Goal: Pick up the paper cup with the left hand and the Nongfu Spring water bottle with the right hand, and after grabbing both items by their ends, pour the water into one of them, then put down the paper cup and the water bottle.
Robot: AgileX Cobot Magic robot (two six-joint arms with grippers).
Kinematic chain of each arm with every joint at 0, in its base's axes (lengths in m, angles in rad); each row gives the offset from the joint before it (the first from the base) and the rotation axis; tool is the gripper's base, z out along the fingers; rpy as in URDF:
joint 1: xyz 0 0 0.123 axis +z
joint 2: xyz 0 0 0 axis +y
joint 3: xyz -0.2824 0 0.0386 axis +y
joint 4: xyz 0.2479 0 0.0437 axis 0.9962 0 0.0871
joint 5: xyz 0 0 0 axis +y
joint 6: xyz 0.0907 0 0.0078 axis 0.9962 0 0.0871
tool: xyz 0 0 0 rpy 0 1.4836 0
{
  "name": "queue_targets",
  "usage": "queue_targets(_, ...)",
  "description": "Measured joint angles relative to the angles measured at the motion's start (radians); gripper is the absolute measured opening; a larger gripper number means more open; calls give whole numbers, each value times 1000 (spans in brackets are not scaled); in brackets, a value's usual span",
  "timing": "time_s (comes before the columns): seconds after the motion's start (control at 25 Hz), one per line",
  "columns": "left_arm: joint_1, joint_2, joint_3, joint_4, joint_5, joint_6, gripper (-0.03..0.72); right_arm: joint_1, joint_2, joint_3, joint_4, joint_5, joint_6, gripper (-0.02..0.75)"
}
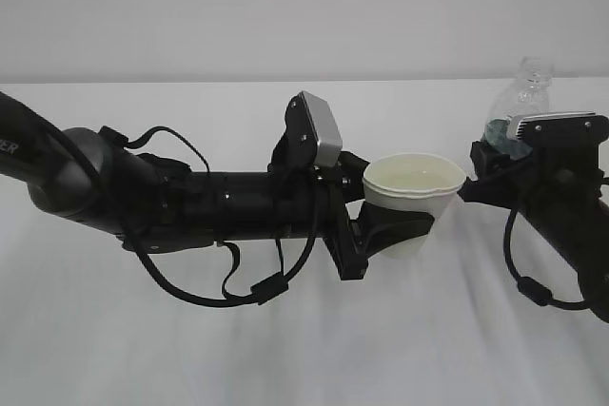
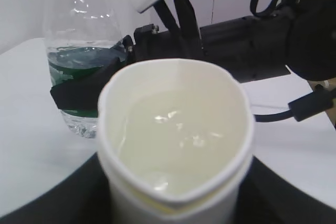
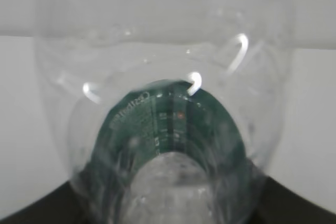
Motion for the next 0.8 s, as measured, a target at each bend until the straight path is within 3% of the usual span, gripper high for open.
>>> queue_targets(0.8,0,0,0,0,4,0,416,0,57,-39,30,0,2,360)
